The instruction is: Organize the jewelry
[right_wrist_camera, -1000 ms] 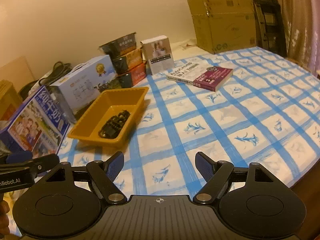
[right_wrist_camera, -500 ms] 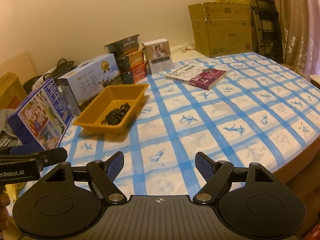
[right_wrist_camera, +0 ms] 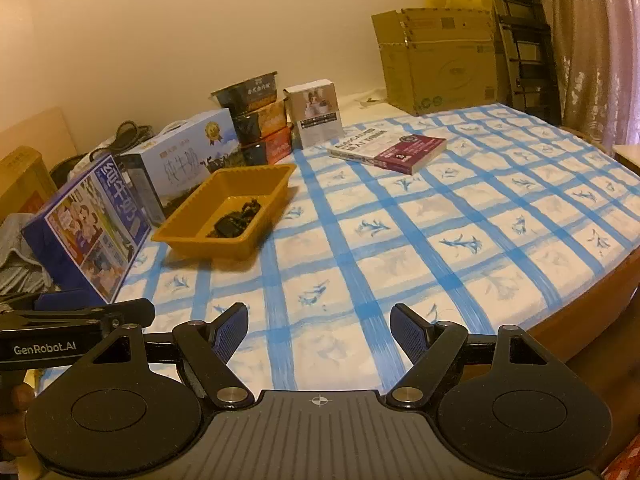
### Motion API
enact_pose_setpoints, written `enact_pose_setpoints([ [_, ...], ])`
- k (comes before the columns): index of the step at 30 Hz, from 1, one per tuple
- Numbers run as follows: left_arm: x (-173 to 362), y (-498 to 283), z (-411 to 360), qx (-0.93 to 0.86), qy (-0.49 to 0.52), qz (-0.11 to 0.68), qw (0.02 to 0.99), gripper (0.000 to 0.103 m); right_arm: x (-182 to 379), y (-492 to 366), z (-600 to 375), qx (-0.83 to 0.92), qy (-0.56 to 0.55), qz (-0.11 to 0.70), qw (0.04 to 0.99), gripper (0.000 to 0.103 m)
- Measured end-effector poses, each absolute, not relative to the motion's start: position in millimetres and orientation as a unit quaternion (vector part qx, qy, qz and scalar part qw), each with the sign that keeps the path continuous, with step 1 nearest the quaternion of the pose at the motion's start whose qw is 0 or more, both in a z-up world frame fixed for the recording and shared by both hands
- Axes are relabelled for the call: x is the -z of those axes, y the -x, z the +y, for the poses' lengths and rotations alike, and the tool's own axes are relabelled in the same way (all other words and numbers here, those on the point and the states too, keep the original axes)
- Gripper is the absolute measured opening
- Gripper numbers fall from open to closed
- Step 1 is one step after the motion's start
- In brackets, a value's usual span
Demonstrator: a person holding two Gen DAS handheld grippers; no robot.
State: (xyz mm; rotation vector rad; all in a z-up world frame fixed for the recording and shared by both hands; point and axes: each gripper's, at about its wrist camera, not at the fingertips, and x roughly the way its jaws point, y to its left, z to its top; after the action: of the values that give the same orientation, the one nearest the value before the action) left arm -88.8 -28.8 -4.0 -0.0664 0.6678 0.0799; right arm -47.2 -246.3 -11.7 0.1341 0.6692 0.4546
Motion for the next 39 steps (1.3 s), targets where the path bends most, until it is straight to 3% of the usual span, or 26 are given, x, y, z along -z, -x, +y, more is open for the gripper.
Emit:
enact_pose_setpoints([
  [39,9.8,80.4,-35.3,-0.024,0.022,0.329,0.944,0.093,20.0,48.5,-247.8,-0.215,-0.074,0.330,0.916,0.078],
])
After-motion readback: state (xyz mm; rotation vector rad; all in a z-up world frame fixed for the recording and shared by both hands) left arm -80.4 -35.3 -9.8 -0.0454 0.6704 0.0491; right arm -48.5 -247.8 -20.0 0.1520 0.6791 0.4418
